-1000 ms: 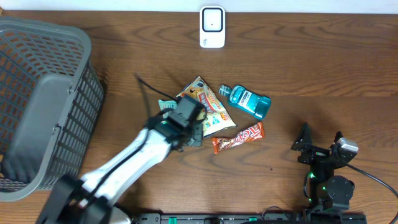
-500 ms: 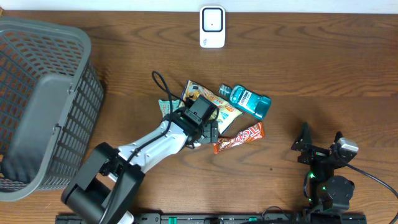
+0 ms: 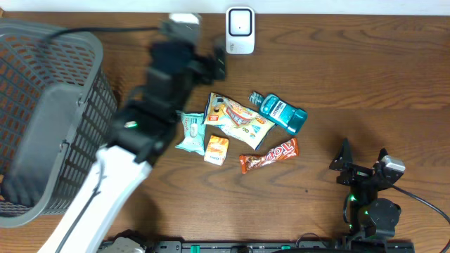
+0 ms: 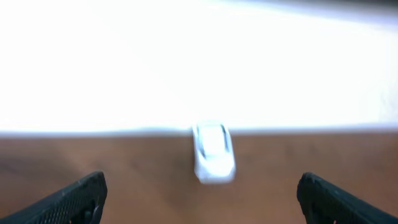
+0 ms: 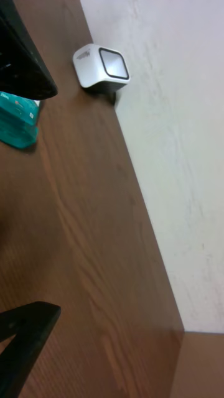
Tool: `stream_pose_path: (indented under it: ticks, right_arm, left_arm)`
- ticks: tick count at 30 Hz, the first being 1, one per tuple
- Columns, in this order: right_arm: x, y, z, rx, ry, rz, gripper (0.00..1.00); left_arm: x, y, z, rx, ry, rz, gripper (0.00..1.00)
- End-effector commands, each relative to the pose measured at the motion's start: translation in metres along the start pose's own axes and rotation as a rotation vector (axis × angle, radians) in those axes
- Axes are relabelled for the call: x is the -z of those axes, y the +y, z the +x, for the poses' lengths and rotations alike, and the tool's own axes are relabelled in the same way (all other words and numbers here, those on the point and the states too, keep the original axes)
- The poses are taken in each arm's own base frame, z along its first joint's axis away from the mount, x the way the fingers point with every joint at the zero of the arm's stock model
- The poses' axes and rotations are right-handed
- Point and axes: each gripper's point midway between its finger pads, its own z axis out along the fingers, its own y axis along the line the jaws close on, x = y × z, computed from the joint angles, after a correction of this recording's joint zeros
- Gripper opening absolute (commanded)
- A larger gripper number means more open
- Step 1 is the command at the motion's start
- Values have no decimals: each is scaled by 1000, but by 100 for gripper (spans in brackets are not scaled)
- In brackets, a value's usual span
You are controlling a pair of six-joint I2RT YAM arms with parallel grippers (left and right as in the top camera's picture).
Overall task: Scan the item barcode
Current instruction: 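Retract the left arm to rest and move the right gripper forward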
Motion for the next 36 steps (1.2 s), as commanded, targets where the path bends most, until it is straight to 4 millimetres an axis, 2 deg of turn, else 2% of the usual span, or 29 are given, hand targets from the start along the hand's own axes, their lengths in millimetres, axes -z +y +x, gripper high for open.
stream_pose_path:
  ticks: [1, 3, 6, 8, 12, 16, 21, 25, 29, 33, 36]
  right_arm:
    - [0, 0, 2, 9, 5, -3, 99]
    - [0, 0, 2, 9, 5, -3, 99]
    - [0, 0, 2, 10, 5, -3, 99]
    - [0, 0, 2, 9, 5, -3, 99]
    - [0, 0, 2, 9, 5, -3, 99]
    - [0, 0, 2, 10, 5, -2, 99]
    - [0, 0, 2, 9, 4, -3, 99]
    - [0, 6, 4, -20, 15, -37, 99]
    - [2, 25, 9, -118, 55, -144, 99]
    - [11, 58, 15, -343, 146, -327, 99]
    - [24, 87, 20, -531, 267, -478, 99]
  left_arm:
    - [33, 30, -56, -118, -135, -93, 98]
    - [53, 41, -75, -167, -188, -121, 98]
    - [82, 59, -91, -210, -235, -192, 98]
    - [100, 71, -95, -250, -241, -258, 98]
    - [121, 88, -91, -333, -207, -352, 98]
    - [140, 88, -96, -307, -242, -337, 98]
    - [160, 78, -90, -292, -267, -239, 98]
    - [185, 71, -83, -207, -315, -155, 98]
    - [221, 66, -75, -181, -388, -70, 98]
    - [265, 68, -68, -106, -483, -13, 98]
    - [294, 74, -64, -68, -549, -22, 98]
